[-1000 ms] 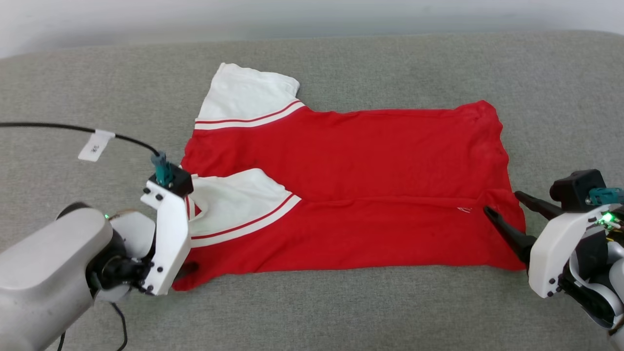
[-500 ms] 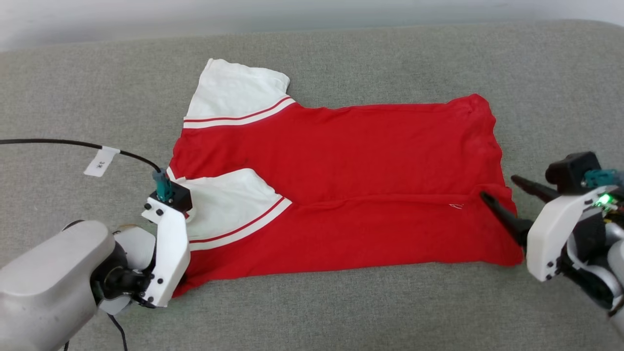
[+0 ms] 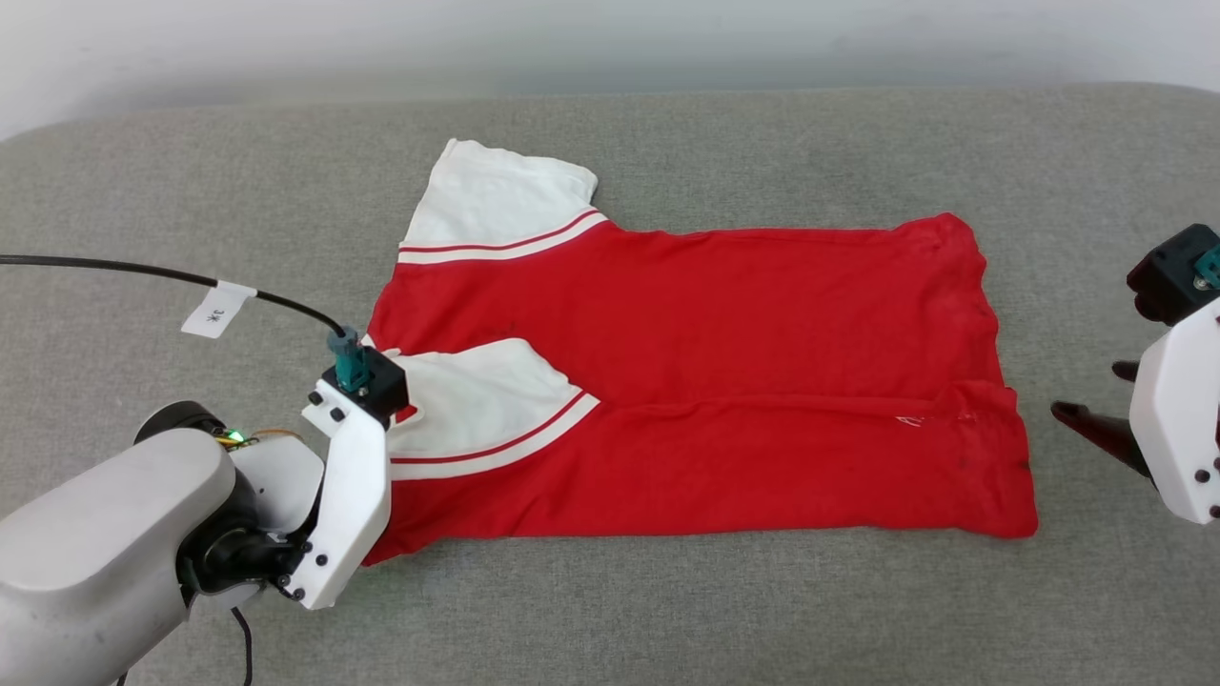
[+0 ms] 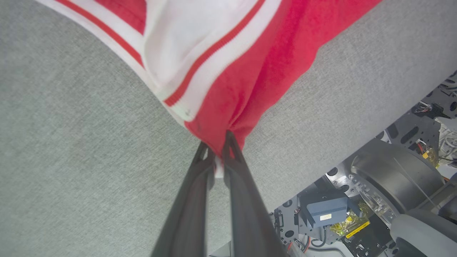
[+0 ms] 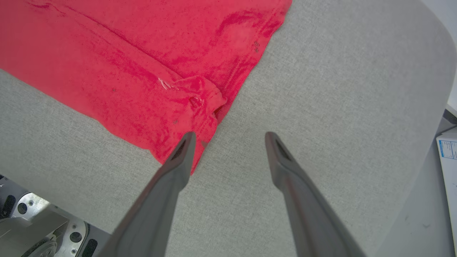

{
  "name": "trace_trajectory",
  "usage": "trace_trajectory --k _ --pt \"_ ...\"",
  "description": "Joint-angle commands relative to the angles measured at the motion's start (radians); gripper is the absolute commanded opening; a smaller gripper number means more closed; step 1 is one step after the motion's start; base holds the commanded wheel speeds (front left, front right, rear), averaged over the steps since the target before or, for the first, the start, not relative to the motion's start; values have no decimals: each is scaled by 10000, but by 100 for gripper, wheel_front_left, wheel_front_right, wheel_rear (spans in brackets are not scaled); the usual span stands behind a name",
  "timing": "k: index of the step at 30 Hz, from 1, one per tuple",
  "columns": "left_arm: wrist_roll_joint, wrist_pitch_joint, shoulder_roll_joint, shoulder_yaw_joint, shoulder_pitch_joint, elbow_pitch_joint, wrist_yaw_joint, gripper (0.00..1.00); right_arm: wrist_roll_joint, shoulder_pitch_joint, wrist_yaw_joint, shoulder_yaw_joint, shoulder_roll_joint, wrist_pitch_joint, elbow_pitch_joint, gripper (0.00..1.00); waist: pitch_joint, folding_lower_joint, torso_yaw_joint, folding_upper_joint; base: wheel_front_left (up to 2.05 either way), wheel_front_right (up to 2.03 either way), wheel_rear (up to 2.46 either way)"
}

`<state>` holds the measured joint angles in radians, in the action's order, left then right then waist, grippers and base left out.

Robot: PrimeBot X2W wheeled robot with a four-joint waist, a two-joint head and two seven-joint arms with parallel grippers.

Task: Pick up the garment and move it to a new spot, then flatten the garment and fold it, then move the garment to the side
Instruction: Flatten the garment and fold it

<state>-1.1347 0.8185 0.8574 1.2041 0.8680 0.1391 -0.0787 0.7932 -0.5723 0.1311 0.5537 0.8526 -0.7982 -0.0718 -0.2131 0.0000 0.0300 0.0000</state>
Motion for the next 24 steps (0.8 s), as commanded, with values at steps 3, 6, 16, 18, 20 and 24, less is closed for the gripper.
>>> trace_trajectory --k 3,6,16,18,20,24 --pt "101 -57 -8 -4 154 -186 91 0 393 -161 -8 169 130 -941 160 100 -100 0 -114 0 0 0 0" --pt "162 -84 -25 -21 201 -345 137 0 614 -152 -8 255 -31 -1763 11 100 -235 0 -199 0 0 0 0" --pt "389 -238 -143 -76 410 -479 151 0 231 467 -8 411 -1551 -2232 -1886 100 -851 0 -529 0 0 0 0" --pt "394 -289 -185 -83 420 -458 143 0 403 787 -8 493 -1975 -2098 -2303 100 -947 0 -595 0 0 0 0" --pt "413 -341 -186 -73 377 -395 128 0 478 978 -3 662 -2312 -1928 -2470 100 -994 0 -618 0 0 0 0" --pt "332 -498 -165 -57 146 -242 125 0 491 880 8 928 -2326 -1463 -2408 0 -958 0 -543 0 0 0 0"
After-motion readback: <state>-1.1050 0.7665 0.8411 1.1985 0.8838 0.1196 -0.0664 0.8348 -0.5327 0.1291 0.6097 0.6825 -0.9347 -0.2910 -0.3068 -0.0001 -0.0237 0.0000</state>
